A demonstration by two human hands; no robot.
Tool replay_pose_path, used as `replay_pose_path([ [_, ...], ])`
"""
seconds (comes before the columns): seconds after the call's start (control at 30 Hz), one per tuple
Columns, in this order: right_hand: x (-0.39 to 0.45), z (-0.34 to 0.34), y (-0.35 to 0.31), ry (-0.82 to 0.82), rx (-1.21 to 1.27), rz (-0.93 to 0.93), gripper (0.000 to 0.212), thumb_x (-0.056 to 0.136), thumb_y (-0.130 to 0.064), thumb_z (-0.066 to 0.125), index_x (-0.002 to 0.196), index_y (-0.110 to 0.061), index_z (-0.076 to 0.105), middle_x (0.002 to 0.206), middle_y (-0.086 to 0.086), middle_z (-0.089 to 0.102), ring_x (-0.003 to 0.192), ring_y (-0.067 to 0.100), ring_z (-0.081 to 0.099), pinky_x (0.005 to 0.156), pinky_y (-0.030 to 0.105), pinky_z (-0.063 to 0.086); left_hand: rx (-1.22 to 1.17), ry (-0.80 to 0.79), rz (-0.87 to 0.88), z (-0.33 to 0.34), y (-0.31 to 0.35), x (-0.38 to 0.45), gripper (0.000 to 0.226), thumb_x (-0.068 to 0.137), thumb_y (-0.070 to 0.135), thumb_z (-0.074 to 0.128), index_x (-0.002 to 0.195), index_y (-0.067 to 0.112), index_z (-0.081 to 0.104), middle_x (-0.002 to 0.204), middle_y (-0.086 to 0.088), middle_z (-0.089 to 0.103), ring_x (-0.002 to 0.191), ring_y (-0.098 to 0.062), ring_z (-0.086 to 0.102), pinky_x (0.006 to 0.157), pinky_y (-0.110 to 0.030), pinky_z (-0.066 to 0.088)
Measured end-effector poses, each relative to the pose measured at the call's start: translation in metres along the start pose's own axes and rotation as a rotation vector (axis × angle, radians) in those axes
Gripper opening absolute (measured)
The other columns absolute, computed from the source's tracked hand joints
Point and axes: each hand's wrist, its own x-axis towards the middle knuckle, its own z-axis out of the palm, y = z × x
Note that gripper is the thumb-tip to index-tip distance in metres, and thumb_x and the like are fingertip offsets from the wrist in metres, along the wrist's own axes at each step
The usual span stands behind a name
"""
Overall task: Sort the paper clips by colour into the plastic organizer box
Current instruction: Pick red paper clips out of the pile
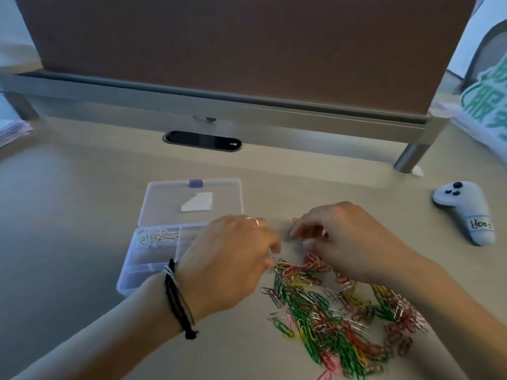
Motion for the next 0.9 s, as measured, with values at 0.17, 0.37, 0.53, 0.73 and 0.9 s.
replay_pose_path([
  [0.17,0.003,0.003,0.024,0.09,0.052,0.098,0.014,0.086,-0.027,0.072,0.098,-0.033,0.076,0.1,-0.015,0.073,0.095,0.011,0.063,0.086,0.033,0.052,0.004,0.011,-0.144,0.01,0.005,0.012,0.019,0.097,0.037,0.055,0.113,0.034,0.064,0.107,0.014,0.063,0.097,-0.009,0.061,0.077,-0.026,0.046],
  [0.37,0.026,0.012,0.043,0.127,0.033,0.167,0.019,0.078,-0.023,0.07,0.095,-0.03,0.077,0.095,-0.004,0.075,0.09,0.02,0.068,0.08,0.034,0.055,0.016,-0.085,-0.123,0.038,0.007,0.074,0.045,0.09,0.042,0.065,0.133,0.034,0.055,0.116,0.007,0.059,0.108,-0.018,0.058,0.09,-0.037,0.05],
  [0.53,0.024,0.004,0.056,0.112,0.093,0.19,0.025,0.072,-0.019,0.076,0.095,-0.028,0.078,0.091,-0.01,0.074,0.088,0.014,0.066,0.078,0.029,0.053,0.044,-0.162,-0.074,0.043,-0.006,0.094,0.031,0.09,0.035,0.067,0.12,0.026,0.068,0.114,0.005,0.061,0.102,-0.018,0.06,0.091,-0.037,0.05],
  [0.73,0.035,0.014,0.049,0.069,0.096,0.127,0.014,0.078,-0.026,0.074,0.092,-0.027,0.077,0.091,-0.003,0.073,0.088,0.02,0.066,0.08,0.035,0.056,0.001,-0.087,-0.082,0.047,-0.019,0.088,0.009,0.09,0.033,0.069,0.09,0.024,0.068,0.09,0.01,0.059,0.086,-0.012,0.058,0.079,-0.029,0.047],
  [0.9,0.04,0.017,0.043,0.052,-0.047,0.106,0.009,0.077,-0.025,0.073,0.085,-0.023,0.072,0.089,0.001,0.07,0.088,0.026,0.065,0.078,0.038,0.055,-0.161,-0.015,-0.192,0.044,-0.025,0.082,0.022,0.08,0.041,0.077,0.074,0.029,0.06,0.073,0.012,0.061,0.071,-0.008,0.058,0.07,-0.031,0.05],
])
